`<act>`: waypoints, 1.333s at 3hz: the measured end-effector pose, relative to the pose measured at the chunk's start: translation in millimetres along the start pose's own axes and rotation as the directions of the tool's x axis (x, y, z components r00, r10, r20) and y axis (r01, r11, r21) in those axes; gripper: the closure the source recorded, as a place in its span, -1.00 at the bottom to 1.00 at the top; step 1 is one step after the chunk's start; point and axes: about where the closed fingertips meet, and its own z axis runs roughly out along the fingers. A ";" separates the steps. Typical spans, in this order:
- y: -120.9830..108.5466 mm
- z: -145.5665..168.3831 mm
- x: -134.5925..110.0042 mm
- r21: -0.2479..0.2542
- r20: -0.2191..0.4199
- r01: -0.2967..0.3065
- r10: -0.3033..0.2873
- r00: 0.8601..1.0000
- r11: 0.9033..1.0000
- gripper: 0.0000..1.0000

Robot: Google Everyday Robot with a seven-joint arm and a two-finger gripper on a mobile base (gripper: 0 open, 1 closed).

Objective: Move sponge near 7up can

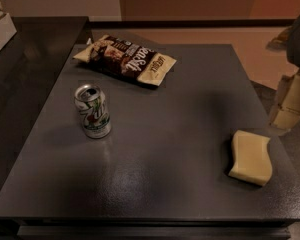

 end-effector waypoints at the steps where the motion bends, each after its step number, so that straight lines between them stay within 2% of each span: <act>1: 0.0 0.2 0.1 0.003 -0.002 0.002 -0.002 1.000 1.000 -1.00; 3: 22.0 25.6 32.8 -0.054 0.000 -0.055 0.055 0.998 0.997 -1.00; 4: 39.6 45.4 47.2 -0.095 0.019 -0.092 0.095 0.995 0.991 -1.00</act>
Offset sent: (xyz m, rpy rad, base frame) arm -0.0163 -0.0221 -0.0399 0.0161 0.0810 -0.0256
